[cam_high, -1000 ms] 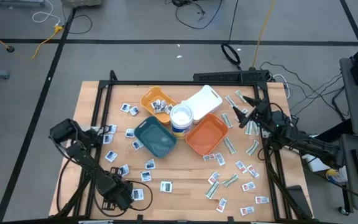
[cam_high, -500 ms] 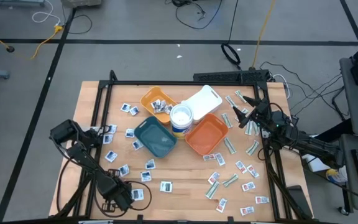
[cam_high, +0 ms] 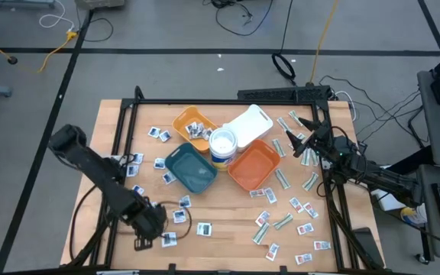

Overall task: Pick & Place First Aid Supplies
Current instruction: Put the black pad into the yellow bin

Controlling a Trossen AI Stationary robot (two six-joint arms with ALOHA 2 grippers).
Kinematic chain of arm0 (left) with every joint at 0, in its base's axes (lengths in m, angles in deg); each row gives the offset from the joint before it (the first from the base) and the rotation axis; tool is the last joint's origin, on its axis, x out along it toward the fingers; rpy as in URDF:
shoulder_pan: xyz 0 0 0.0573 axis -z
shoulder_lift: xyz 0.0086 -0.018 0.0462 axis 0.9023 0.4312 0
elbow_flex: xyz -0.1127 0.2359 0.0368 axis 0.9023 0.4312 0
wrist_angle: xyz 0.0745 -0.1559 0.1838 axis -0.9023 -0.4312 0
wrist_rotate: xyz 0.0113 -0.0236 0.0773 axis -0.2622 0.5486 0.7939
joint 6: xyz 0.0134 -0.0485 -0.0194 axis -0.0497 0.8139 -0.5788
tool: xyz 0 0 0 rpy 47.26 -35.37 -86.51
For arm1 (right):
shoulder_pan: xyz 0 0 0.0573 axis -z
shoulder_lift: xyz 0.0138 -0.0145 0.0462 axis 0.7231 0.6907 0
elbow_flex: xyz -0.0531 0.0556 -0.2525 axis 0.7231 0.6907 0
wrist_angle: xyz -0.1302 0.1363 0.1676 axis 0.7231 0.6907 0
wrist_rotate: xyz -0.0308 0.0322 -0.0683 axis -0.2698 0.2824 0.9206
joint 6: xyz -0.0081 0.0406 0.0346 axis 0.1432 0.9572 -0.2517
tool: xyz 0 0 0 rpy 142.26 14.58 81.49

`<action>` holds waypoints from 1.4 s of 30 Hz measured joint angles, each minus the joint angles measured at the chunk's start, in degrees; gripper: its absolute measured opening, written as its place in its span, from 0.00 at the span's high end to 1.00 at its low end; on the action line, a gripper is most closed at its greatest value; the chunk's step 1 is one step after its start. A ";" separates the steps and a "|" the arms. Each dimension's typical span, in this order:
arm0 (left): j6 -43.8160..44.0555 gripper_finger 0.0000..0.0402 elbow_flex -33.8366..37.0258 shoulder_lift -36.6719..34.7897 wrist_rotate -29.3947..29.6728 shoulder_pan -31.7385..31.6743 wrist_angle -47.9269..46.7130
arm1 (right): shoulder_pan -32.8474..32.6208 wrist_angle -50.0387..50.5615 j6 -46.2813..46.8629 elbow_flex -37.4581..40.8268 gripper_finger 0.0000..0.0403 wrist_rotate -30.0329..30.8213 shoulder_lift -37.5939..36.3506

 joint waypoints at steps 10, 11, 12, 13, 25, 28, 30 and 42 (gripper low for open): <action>7.88 0.99 -0.04 -14.50 6.88 -5.64 -8.99 | -0.01 0.00 0.00 -0.01 0.06 -0.01 -0.02; 8.71 0.99 -0.07 -14.88 7.19 -6.25 -9.64 | -0.02 0.00 0.02 -0.01 0.06 -0.02 -0.01; 9.18 0.99 -0.07 -14.97 7.27 -7.11 -10.18 | 0.00 0.00 0.01 -0.01 0.06 -0.01 -0.02; 9.33 0.99 -0.07 -14.96 7.30 -8.41 -10.85 | -0.02 0.00 0.01 -0.02 0.06 -0.02 -0.02; -4.29 1.00 -0.15 -14.47 8.45 -34.03 -14.64 | 0.00 0.00 0.01 0.00 0.06 0.00 0.00; -9.02 0.99 -0.17 -13.20 7.27 -41.46 -14.64 | -0.02 0.00 0.01 -0.01 0.06 0.01 0.00; -12.12 1.00 -0.78 -12.05 6.93 -45.84 -14.71 | -0.02 0.00 0.00 -0.02 0.06 -0.02 -0.02; -24.73 1.00 -5.60 -6.32 6.84 -62.95 -15.51 | -0.01 0.01 0.00 -0.02 0.06 0.00 0.00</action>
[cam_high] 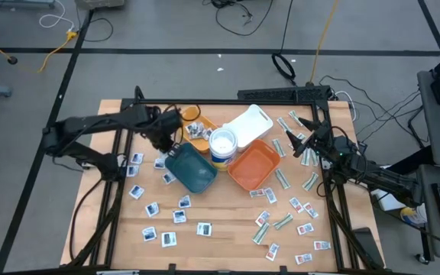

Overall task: Pick & Place First Aid Supplies
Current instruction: Put the black pad into the yellow bin

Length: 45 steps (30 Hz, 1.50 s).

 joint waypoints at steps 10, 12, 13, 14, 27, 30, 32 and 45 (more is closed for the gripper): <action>-7.96 1.00 -12.59 12.25 0.06 -7.07 -0.54 | 0.00 -0.01 0.00 0.01 0.06 0.01 -0.01; -9.27 1.00 -16.28 15.22 0.02 -8.34 -1.35 | -0.01 -0.01 0.00 0.02 0.06 0.01 -0.01; -9.97 1.00 -18.16 16.61 0.00 -9.06 -1.81 | -0.01 -0.01 0.02 0.01 0.06 0.00 0.00; -10.70 1.00 -20.19 18.21 0.02 -9.67 -2.45 | 0.01 -0.01 0.02 0.00 0.06 -0.01 -0.01; -15.02 1.00 -30.65 33.76 1.89 -12.10 -2.54 | 0.01 -0.01 0.01 0.01 0.06 0.00 -0.01; -15.36 1.00 -30.65 36.58 4.05 -11.85 -1.05 | 0.00 -0.01 0.02 0.02 0.06 -0.01 -0.01; -15.38 1.00 -30.64 38.04 4.15 -11.59 1.23 | 0.01 -0.01 0.00 0.02 0.06 -0.01 -0.01; -17.50 0.81 -30.64 39.78 1.19 -11.26 4.61 | 0.00 -0.01 0.02 0.01 0.06 0.01 -0.01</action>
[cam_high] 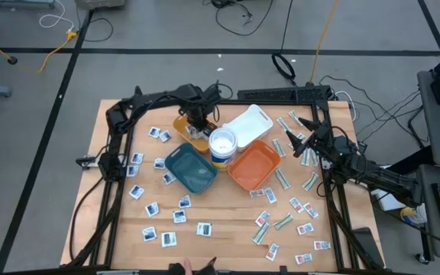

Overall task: Pick & Place First Aid Supplies
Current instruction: Put the black pad into the yellow bin

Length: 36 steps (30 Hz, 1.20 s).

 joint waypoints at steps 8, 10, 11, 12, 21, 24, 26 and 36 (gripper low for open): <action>0.57 0.45 0.04 -3.22 -1.02 -1.42 -0.57 | -0.01 0.00 -0.01 -0.01 0.06 -0.02 0.02; 1.67 0.39 0.04 -4.97 -0.70 -1.59 -0.57 | 0.00 0.00 0.00 0.01 0.06 -0.01 0.00; 2.01 0.37 0.04 -5.93 -0.67 -1.63 -0.60 | -0.01 0.00 -0.01 0.00 0.06 -0.01 0.00; 2.14 0.35 0.04 -6.83 -0.67 -1.62 -0.62 | -0.01 0.00 -0.02 0.00 0.06 -0.01 0.00; 1.05 0.25 2.60 -12.27 -0.67 -0.68 -2.61 | -0.01 0.00 -0.01 -0.01 0.06 -0.01 0.00; 1.09 0.25 7.01 -16.30 -0.71 1.47 -1.87 | -0.01 0.00 0.00 -0.01 0.06 -0.02 0.02; 1.59 0.25 10.92 -19.54 -0.67 3.38 -0.56 | 0.01 0.00 -0.02 -0.01 0.06 -0.02 0.01; 3.67 0.28 27.69 -34.33 -1.11 20.92 2.81 | -0.01 0.00 -0.02 0.00 0.06 0.00 0.01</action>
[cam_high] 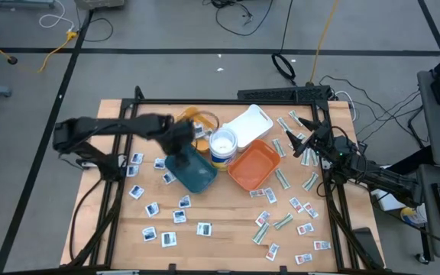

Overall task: Pick & Place First Aid Supplies
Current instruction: Put the black pad into the yellow bin

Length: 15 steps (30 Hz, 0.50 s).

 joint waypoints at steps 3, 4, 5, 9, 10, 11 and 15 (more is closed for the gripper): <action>0.01 0.27 2.90 -3.29 -0.04 7.04 0.10 | 0.01 0.00 0.01 0.00 0.06 -0.01 -0.01; 0.02 0.27 3.61 -4.08 -0.06 9.61 0.08 | 0.00 0.00 0.01 0.00 0.06 -0.01 -0.01; 0.04 0.27 4.15 -4.80 -0.08 12.17 0.04 | 0.00 0.00 0.01 -0.01 0.06 -0.02 -0.01; 1.23 0.26 5.45 -6.61 -0.16 22.66 -0.19 | 0.02 0.00 0.00 0.00 0.06 0.00 -0.01; 1.82 0.26 5.49 -6.61 -0.17 25.16 -0.27 | 0.00 0.00 0.00 0.00 0.06 -0.02 -0.01; 2.27 0.26 5.52 -6.56 -0.20 27.61 -0.26 | 0.00 0.00 0.02 -0.01 0.06 -0.01 -0.01; 6.83 0.26 5.53 -6.52 0.65 36.47 0.50 | 0.01 0.00 0.01 -0.01 0.06 -0.01 0.00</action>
